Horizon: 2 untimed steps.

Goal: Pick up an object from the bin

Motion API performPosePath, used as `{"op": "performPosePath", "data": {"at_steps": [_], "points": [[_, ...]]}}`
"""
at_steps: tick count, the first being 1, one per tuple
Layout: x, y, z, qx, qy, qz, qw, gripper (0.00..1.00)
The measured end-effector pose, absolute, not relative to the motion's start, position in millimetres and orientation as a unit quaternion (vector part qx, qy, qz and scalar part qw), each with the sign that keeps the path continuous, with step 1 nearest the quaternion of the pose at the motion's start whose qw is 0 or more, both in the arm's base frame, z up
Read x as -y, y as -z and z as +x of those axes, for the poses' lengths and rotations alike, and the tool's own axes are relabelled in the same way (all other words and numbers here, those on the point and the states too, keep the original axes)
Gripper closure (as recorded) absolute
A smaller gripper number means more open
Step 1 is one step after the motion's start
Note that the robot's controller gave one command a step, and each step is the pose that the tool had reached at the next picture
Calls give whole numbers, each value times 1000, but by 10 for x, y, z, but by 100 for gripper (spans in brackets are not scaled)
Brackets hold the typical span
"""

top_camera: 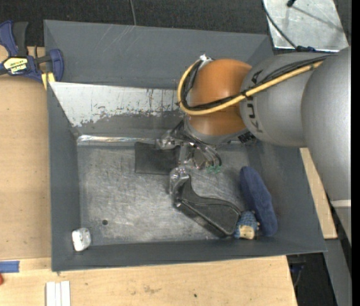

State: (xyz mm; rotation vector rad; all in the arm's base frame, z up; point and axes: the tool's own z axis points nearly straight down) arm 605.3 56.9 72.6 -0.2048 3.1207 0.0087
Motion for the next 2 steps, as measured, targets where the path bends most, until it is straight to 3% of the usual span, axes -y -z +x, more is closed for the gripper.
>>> {"op": "performPosePath", "data": {"at_steps": [1, 2], "points": [[-561, -790, 6099, -998, -2, -65, 16, 100], [-526, -2613, 5956, -979, 1, -204, 6, 100]]}}
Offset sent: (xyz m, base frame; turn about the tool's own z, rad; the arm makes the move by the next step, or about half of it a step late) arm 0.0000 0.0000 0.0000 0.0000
